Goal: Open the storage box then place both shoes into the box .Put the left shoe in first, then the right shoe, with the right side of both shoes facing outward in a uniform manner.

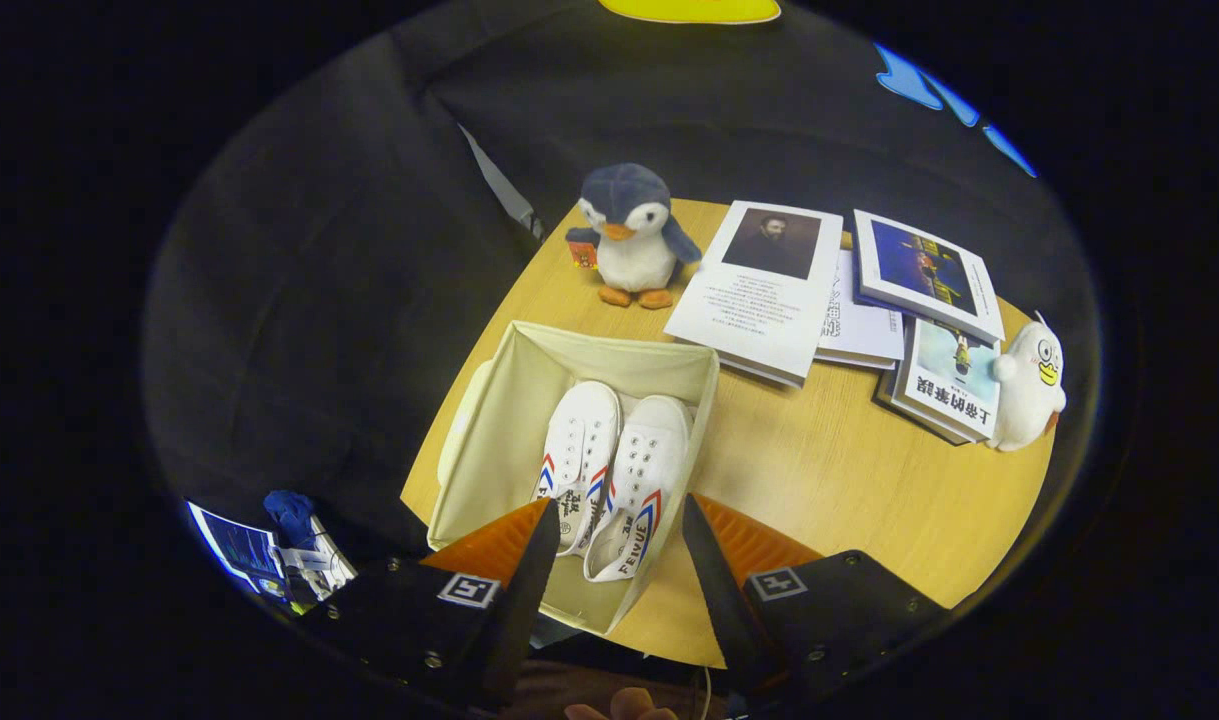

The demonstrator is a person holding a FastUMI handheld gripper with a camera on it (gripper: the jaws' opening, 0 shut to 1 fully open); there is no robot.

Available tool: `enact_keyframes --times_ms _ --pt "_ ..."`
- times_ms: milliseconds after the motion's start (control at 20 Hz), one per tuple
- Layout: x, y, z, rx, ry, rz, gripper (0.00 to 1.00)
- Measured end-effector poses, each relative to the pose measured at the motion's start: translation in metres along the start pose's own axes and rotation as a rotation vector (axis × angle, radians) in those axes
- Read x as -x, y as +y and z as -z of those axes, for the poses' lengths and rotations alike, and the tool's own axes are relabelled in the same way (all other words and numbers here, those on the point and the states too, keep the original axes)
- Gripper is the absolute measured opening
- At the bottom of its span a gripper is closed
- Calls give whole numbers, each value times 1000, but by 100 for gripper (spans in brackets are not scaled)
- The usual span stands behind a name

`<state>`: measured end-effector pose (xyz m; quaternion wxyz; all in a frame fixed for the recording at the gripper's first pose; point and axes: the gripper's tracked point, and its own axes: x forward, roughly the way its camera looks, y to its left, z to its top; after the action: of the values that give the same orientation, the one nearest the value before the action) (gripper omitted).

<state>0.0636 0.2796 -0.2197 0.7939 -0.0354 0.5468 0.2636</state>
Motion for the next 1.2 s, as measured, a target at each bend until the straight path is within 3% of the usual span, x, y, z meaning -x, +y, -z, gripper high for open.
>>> enact_keyframes --times_ms 200,400,450,500,650,950,1200 --pt "44 -15 -20 -36 -172 -15 76" --pt "99 -52 -35 -33 -377 56 77" --pt "110 -58 -35 -36 -417 65 80" --pt "126 -64 -35 -49 -461 69 97" --pt "170 -85 -38 -93 -632 101 98" --pt "253 -127 -28 -83 -917 245 98" --pt "323 -155 -15 -2 -1184 454 97"
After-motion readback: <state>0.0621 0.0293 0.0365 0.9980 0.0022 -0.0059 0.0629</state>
